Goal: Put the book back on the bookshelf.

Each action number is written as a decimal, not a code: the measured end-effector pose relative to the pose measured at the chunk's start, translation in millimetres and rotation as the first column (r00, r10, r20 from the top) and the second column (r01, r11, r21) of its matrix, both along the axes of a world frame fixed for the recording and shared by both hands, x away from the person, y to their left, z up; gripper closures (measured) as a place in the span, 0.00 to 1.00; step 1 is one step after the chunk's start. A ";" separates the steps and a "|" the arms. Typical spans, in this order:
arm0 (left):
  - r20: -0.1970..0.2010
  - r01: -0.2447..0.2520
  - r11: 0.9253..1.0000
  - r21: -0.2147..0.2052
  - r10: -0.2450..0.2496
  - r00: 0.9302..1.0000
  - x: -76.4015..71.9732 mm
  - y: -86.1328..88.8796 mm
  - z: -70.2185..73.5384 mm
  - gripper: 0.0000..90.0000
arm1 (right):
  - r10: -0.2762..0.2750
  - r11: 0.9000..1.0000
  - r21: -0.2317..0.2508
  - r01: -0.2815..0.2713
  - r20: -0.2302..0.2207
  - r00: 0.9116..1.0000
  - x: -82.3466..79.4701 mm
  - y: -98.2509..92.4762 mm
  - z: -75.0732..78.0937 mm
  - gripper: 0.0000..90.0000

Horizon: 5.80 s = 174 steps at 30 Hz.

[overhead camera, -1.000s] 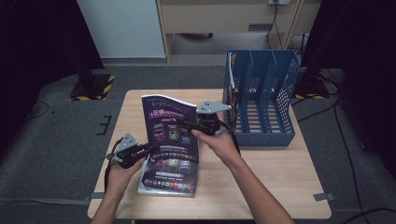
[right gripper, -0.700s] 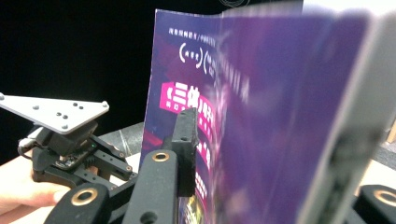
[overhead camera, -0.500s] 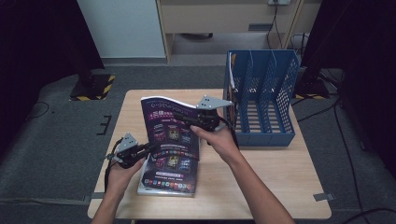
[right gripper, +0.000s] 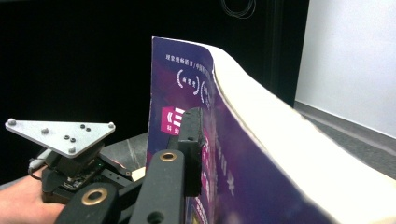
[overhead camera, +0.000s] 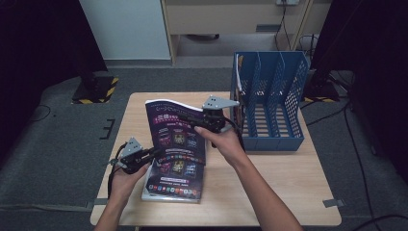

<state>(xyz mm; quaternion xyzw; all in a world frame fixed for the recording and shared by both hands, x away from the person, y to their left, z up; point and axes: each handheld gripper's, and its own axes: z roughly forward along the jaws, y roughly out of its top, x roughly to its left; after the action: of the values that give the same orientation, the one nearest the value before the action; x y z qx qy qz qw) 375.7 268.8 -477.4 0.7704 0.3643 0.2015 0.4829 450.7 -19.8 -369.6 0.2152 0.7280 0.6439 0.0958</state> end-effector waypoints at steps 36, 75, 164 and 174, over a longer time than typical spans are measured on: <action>-0.034 -0.182 0.983 0.034 0.183 0.983 7.3 6.0 -12.1 0.26 | -0.120 0.992 -0.028 0.122 0.065 0.991 -10.8 -3.6 11.9 0.92; -0.140 -0.340 0.935 0.098 0.352 0.926 17.0 32.8 -29.1 0.06 | -0.200 0.979 -0.013 0.202 0.100 0.975 -28.4 -53.4 22.0 0.91; -0.207 -0.420 0.885 0.199 0.457 0.865 22.6 64.3 -50.4 0.07 | -0.268 0.963 -0.011 0.270 0.071 0.961 -93.8 -187.5 6.4 0.91; -0.210 -0.420 0.885 0.202 0.458 0.863 22.9 64.4 -51.7 0.07 | -0.288 0.957 -0.011 0.289 0.064 0.956 -97.0 -197.6 4.8 0.91</action>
<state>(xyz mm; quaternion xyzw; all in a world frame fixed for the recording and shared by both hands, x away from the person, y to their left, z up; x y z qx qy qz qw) 398.7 333.2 -529.0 0.7199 0.5728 0.2336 0.3148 353.7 -217.4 -364.8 0.2983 0.6918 0.6221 0.2130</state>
